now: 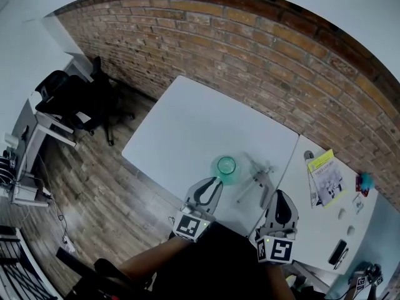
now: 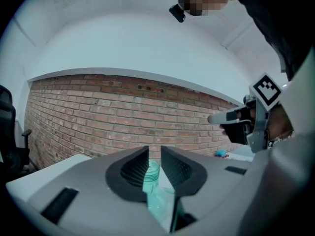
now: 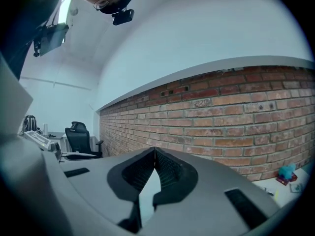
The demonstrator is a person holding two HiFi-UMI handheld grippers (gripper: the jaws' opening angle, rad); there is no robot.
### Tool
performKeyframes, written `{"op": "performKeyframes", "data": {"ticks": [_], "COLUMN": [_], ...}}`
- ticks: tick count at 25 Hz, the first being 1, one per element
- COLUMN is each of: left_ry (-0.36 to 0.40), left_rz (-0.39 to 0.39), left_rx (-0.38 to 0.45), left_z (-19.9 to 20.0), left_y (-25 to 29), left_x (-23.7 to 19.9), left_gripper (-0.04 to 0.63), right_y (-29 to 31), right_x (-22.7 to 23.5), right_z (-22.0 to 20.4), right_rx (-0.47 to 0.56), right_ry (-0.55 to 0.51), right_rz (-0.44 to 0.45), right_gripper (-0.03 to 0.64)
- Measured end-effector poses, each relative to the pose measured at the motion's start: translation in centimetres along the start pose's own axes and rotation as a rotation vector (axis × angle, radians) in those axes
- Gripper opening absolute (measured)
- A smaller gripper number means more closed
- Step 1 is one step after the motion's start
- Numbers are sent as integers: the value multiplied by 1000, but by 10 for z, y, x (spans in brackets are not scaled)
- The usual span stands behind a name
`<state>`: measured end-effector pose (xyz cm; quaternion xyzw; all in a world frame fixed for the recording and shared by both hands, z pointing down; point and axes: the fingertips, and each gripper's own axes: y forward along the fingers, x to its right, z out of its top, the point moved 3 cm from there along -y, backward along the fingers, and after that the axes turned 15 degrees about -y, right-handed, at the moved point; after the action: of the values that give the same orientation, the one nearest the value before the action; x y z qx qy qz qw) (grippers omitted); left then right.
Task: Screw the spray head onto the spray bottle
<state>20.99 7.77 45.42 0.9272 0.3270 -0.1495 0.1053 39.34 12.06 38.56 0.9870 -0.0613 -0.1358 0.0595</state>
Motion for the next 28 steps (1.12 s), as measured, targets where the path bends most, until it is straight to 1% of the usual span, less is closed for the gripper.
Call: {"op": "performKeyframes", "data": {"ticks": [4, 9, 11, 13, 15, 19, 20, 23, 26, 28], "left_ry": [-7, -31, -45, -50, -41, 18, 32, 20, 69, 69], "left_rz": [-2, -25, -43, -58, -56, -52, -54, -46, -67, -69], "left_rx": [-20, -33, -46, -54, -52, -56, -60, -75, -81, -92], "left_z": [-8, -18, -25, -32, -37, -47, -49, -54, -60, -64], "left_y": [2, 20, 28, 35, 41, 49, 51, 57, 64, 69], "left_x": [5, -4, -7, -9, -12, -22, -23, -27, -29, -31], "left_gripper": [127, 249, 284, 296, 320, 358, 360, 374, 379, 382], "right_y": [6, 15, 18, 20, 22, 24, 25, 25, 25, 25], "right_x": [-4, 1, 0, -3, -3, 3, 4, 6, 7, 8], "right_z": [-3, -4, -3, -4, -5, -6, -7, -7, -7, -7], "right_rx": [2, -14, -20, -29, -36, -41, -42, -42, -45, -48], "right_ry": [7, 2, -7, -13, -22, -19, -18, -22, -27, -31], "right_rz": [37, 26, 29, 36, 39, 28, 24, 20, 20, 20], "right_gripper": [8, 8, 8, 8, 8, 8, 8, 8, 8, 8]}}
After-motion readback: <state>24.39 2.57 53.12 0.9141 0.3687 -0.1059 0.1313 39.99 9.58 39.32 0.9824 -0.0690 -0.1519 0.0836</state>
